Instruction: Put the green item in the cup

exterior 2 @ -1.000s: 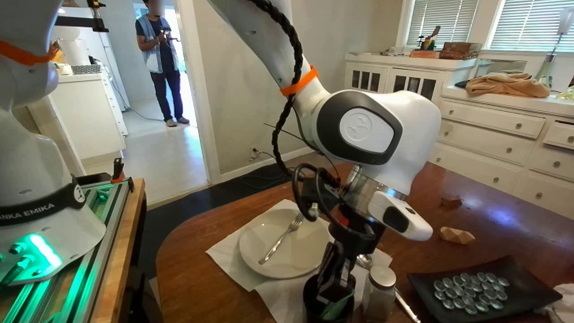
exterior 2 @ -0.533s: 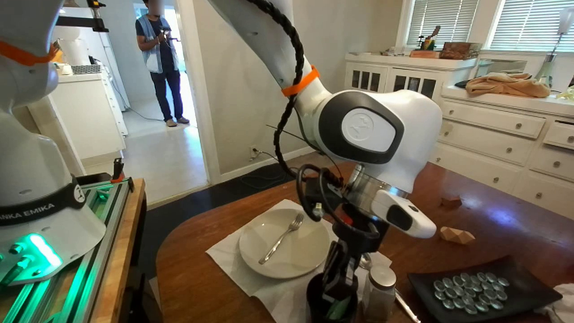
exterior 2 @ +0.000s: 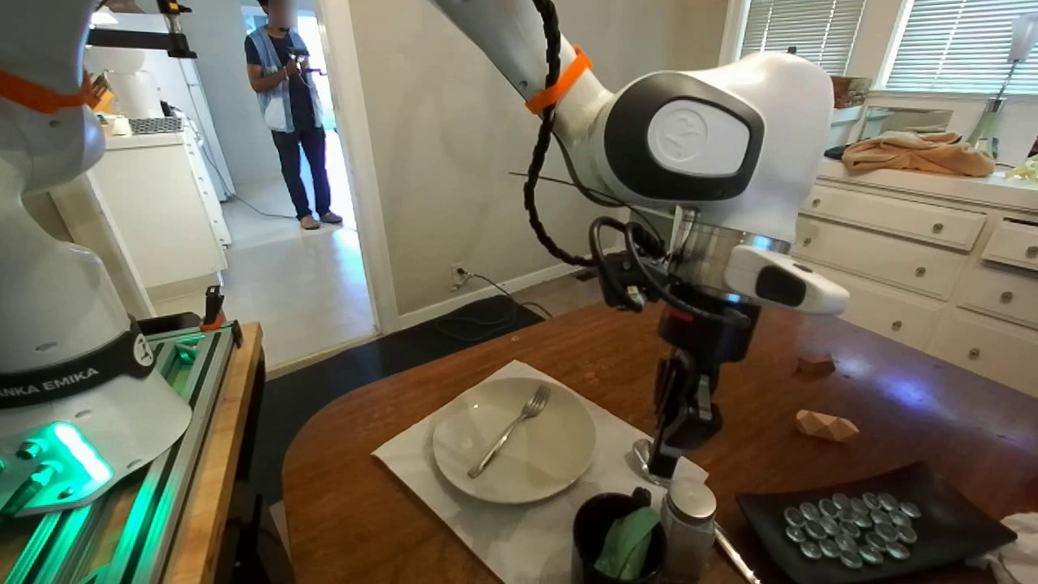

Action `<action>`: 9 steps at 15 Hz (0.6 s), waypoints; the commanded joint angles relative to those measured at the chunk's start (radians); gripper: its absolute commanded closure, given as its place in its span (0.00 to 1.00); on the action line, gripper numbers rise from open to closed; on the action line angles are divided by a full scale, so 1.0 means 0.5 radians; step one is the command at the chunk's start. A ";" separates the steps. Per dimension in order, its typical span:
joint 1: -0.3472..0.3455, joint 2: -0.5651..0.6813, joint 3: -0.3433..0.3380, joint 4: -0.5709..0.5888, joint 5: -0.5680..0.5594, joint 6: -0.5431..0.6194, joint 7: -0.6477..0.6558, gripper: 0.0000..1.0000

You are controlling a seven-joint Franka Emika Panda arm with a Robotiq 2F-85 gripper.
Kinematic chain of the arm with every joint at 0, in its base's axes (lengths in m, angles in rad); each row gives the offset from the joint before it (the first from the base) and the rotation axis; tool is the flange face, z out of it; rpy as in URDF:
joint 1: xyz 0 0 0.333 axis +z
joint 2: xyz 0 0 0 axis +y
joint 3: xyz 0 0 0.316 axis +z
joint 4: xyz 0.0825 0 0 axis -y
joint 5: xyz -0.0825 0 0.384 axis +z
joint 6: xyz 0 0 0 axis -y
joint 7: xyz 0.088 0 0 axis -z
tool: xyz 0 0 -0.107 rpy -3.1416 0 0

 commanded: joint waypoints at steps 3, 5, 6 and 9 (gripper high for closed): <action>-0.131 -0.108 0.237 0.019 0.431 -0.061 -0.430 1.00; -0.171 -0.113 0.309 0.045 0.576 -0.109 -0.612 1.00; -0.187 -0.116 0.338 0.059 0.625 -0.152 -0.708 1.00; -0.133 -0.101 0.294 0.073 0.560 -0.200 -0.711 0.91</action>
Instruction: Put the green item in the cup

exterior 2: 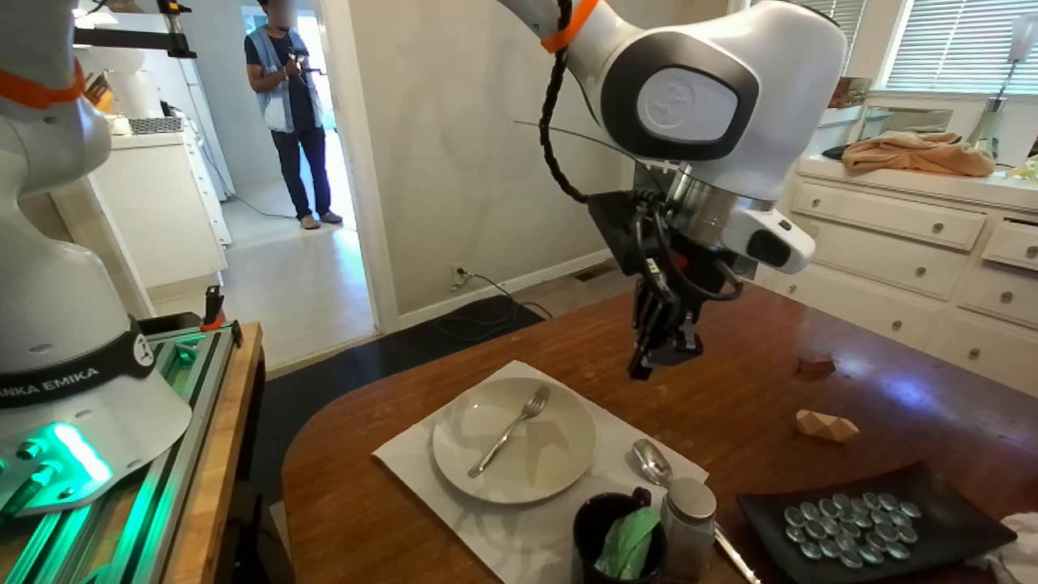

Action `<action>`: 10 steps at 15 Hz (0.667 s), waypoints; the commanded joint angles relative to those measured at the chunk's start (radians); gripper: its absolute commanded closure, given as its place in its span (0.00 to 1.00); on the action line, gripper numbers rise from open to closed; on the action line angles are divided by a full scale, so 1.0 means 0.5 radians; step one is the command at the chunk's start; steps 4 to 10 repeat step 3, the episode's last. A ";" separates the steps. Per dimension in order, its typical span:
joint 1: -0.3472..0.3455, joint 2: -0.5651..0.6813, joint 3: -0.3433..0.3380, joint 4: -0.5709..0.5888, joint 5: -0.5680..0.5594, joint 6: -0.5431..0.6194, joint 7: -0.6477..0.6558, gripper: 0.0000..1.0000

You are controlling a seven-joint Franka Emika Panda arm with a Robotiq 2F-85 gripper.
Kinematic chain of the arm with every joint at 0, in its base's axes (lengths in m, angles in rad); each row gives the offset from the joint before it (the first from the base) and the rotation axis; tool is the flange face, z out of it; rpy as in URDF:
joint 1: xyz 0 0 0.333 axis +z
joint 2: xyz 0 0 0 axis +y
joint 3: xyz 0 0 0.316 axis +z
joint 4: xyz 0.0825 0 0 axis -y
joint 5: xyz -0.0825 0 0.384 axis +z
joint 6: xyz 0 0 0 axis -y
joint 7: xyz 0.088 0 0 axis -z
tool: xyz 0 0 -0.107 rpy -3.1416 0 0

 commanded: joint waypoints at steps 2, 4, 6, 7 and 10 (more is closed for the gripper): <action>0.010 0.004 -0.007 0.032 0.007 -0.089 -0.068 0.75; 0.009 0.005 -0.005 0.036 0.007 -0.098 -0.078 0.72; 0.009 0.005 -0.005 0.036 0.007 -0.098 -0.078 0.72; 0.009 0.005 -0.005 0.036 0.007 -0.098 -0.078 0.72; 0.009 0.005 -0.005 0.036 0.007 -0.098 -0.078 0.72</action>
